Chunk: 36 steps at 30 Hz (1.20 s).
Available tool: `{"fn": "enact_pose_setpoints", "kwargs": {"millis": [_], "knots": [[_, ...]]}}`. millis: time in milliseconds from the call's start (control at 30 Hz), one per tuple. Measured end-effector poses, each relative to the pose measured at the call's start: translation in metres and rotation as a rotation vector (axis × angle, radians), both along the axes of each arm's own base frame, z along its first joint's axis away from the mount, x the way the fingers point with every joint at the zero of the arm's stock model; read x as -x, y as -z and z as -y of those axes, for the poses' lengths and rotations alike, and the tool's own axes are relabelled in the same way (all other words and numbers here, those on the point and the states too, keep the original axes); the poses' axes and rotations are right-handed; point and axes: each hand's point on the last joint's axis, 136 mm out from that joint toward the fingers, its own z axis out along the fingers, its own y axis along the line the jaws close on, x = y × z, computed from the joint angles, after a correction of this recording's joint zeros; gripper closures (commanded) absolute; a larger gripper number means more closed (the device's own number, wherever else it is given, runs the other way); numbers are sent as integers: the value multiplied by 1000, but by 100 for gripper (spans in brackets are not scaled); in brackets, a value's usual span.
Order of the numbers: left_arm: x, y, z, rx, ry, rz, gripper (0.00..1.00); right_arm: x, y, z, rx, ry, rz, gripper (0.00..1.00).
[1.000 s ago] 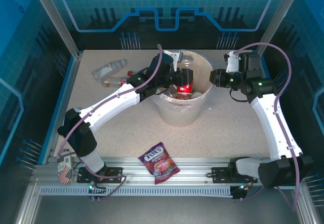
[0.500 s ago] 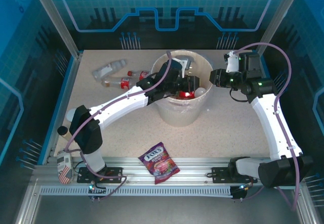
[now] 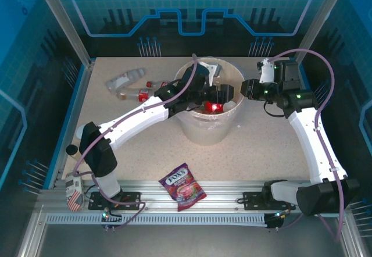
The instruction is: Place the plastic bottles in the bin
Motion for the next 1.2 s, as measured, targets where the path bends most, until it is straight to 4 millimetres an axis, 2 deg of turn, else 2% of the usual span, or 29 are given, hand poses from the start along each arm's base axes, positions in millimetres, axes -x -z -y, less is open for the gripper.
{"fn": "enact_pose_setpoints", "kwargs": {"millis": [167,267,400,467,533,633,800,1000,1200], "knots": [[0,-34,-26,-3,-52,71,16,0,0,0,1,0,0,74],[-5,-60,-59,-9,-130,121,16,0,0,0,2,-2,1,74],[-21,-92,-128,1,-291,166,16,0,0,0,2,-2,2,74],[-31,-98,-168,-5,-383,176,15,0,0,0,2,-2,2,74],[-39,-96,-211,-21,-480,172,15,0,0,0,2,-2,2,74],[-52,-77,-262,-61,-594,129,14,0,0,0,2,-2,2,74],[-66,-23,-320,-117,-712,-2,14,0,0,0,2,-2,1,74],[-77,66,-369,-88,-885,-249,9,0,1,0,0,-4,5,74],[-92,153,-402,17,-1090,-500,9,-1,0,-2,-10,-9,21,74]]}}
